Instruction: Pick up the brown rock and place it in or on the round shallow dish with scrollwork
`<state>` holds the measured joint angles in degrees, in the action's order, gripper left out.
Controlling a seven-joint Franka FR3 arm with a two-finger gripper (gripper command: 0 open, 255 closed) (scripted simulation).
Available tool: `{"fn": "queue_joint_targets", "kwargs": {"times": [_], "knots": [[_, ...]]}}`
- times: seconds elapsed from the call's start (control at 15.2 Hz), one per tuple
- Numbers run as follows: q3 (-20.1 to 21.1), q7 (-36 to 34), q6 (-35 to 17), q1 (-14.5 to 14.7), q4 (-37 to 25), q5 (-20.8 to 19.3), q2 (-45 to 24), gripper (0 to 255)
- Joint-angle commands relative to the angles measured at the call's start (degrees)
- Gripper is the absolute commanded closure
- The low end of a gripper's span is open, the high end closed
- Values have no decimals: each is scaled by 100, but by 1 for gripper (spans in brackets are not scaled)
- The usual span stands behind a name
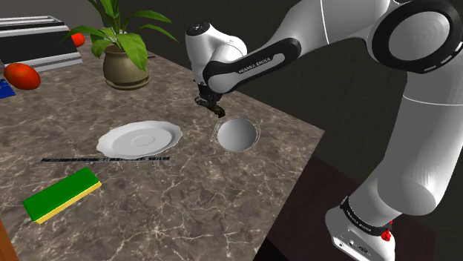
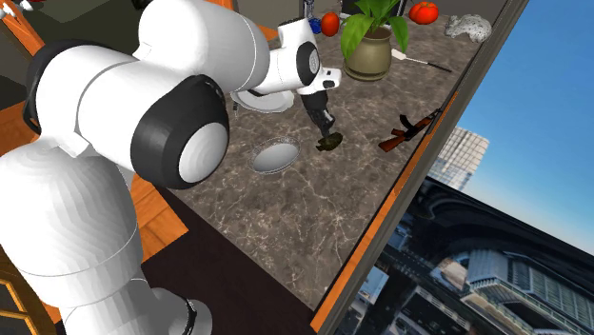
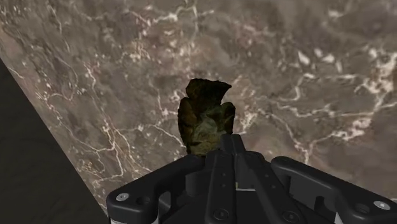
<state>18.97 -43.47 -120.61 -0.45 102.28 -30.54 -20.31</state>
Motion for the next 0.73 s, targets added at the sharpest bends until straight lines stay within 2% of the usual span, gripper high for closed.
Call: {"fn": "queue_joint_targets", "kwargs": {"times": [0.0, 0.07, 0.2, 0.26, 0.66], "knots": [[0, 0, 0, 0, 0, 0, 0, 255], [0, 0, 0, 0, 0, 0, 0, 0], [250, 1076, -1162, -806, 1093, 1160, 806, 0], [370, 1819, -1630, -1187, 1550, 1924, 1134, 0], [275, 1655, -1977, -1121, 1578, 1678, 777, 0]]}}
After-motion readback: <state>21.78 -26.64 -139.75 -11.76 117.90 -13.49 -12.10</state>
